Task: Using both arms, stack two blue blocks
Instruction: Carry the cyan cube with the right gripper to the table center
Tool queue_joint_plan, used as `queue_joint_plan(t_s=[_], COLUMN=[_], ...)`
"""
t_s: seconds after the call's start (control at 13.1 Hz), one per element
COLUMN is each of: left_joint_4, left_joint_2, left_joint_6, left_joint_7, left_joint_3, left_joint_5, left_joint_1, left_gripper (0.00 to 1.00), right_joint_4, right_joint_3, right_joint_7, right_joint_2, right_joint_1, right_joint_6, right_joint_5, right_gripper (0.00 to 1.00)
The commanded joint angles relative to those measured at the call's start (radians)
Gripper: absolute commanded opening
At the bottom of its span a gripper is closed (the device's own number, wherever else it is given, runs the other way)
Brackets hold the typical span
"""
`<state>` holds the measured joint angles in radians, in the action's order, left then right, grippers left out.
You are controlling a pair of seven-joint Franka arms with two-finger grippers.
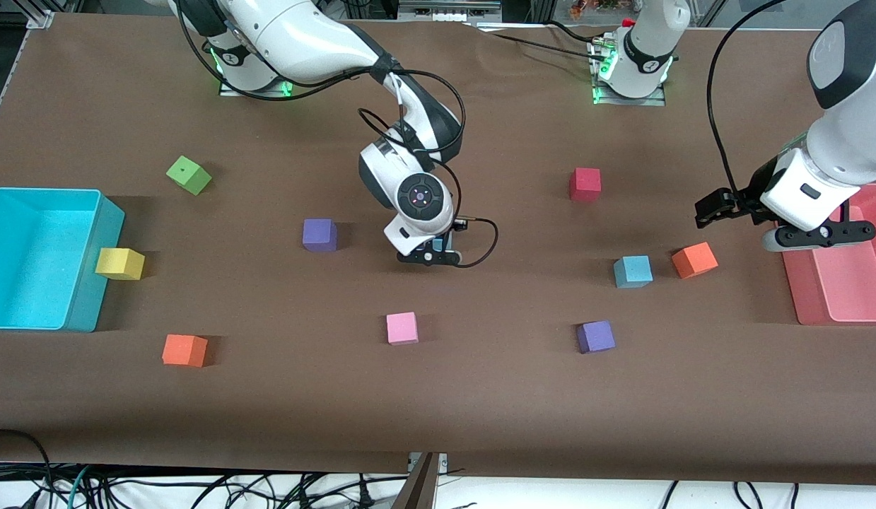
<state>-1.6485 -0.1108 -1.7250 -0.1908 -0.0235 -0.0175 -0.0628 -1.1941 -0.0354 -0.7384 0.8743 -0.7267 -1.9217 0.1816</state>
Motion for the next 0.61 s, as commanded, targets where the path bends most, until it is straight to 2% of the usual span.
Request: queue_joint_plan(t_s=[0.0, 0.23, 0.31, 0.46, 0.53], left_joint_4=[0.012, 0.009, 0.009, 0.007, 0.007], left_joint_2=[-0.001, -0.004, -0.006, -0.006, -0.007], left_joint_6=[0.016, 0.018, 0.016, 0.016, 0.016], left_joint_7=[-0.006, -0.012, -0.010, -0.010, -0.010], left_joint_3=[-0.003, -0.004, -0.003, -0.003, -0.003], left_joint_5=[0.017, 0.017, 0.017, 0.017, 0.017], left_joint_1=[0.001, 0.001, 0.001, 0.001, 0.001], left_gripper=[1.00, 1.00, 1.00, 1.00, 1.00], right_joint_4=[0.039, 0.039, 0.039, 0.036, 0.036], right_joint_3=[-0.004, -0.003, -0.003, -0.001, 0.000], right_joint_7=[-0.013, -0.018, -0.018, -0.018, -0.013], right_joint_2=[0.031, 0.049, 0.051, 0.051, 0.051], right_joint_1=[-0.016, -0.039, -0.043, -0.045, -0.045], right_joint_6=[-0.008, -0.023, -0.025, -0.034, -0.037], right_joint_5=[0.016, 0.013, 0.012, 0.001, -0.001], right_gripper=[0.00, 0.00, 0.09, 0.85, 0.98])
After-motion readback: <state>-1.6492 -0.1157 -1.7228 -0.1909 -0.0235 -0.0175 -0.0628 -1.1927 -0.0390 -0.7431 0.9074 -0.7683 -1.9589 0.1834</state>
